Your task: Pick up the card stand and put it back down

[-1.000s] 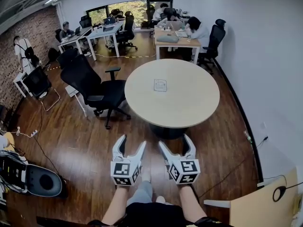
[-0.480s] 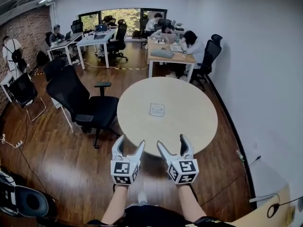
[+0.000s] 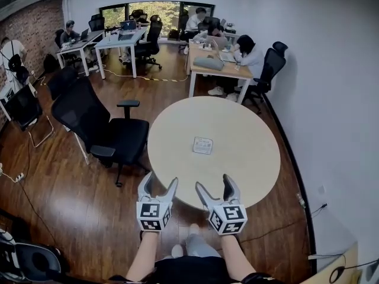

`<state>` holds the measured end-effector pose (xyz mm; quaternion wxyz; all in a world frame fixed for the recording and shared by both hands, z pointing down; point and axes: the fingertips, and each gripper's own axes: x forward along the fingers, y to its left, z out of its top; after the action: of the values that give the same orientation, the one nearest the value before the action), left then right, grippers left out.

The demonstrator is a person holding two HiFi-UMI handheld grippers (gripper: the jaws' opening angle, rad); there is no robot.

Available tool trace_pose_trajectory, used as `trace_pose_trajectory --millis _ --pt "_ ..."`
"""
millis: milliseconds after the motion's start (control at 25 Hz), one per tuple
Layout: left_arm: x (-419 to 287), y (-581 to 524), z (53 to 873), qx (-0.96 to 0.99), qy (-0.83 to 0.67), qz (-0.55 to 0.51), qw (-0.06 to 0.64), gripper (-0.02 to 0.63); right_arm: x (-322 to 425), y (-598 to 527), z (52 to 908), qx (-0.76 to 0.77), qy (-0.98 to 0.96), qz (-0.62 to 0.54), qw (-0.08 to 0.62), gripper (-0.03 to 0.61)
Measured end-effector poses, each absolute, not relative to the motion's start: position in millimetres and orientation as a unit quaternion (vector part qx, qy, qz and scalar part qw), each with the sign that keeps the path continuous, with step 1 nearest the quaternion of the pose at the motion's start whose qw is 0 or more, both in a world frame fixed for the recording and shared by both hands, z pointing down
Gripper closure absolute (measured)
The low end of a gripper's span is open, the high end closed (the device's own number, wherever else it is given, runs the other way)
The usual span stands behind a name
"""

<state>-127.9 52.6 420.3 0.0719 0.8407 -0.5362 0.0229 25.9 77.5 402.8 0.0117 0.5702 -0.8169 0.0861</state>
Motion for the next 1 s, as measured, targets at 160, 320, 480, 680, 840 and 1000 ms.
trace_pose_trajectory --millis 160,320,480,680,840,1000 --pt "-121.8 7.4 416.2 0.841 -0.537 0.025 0.059 0.27 36.1 30.7 403.5 0.572 -0.815 0.088 -0.007 0.147" --pt "-100.9 -41.6 404.6 0.849 -0.526 0.036 0.042 0.27 57.1 -24.7 398.2 0.576 -0.812 0.094 -0.018 0.149" --pt "-76.4 -93.7 381.4 0.857 -0.514 0.02 0.024 0.27 78.9 -80.0 382.3 0.579 -0.811 0.08 -0.038 0.149" --pt "-46.3 -140.5 380.3 0.867 -0.498 0.025 0.013 0.27 106.0 -129.7 387.6 0.586 -0.805 0.083 -0.039 0.156" --pt "-36.7 -162.5 398.8 0.873 -0.486 0.038 0.029 0.27 113.5 -157.0 407.7 0.59 -0.801 0.101 -0.025 0.166" --pt "-35.9 -177.6 420.2 0.886 -0.458 0.063 0.039 0.272 106.9 -172.1 424.6 0.6 -0.791 0.116 -0.017 0.172"
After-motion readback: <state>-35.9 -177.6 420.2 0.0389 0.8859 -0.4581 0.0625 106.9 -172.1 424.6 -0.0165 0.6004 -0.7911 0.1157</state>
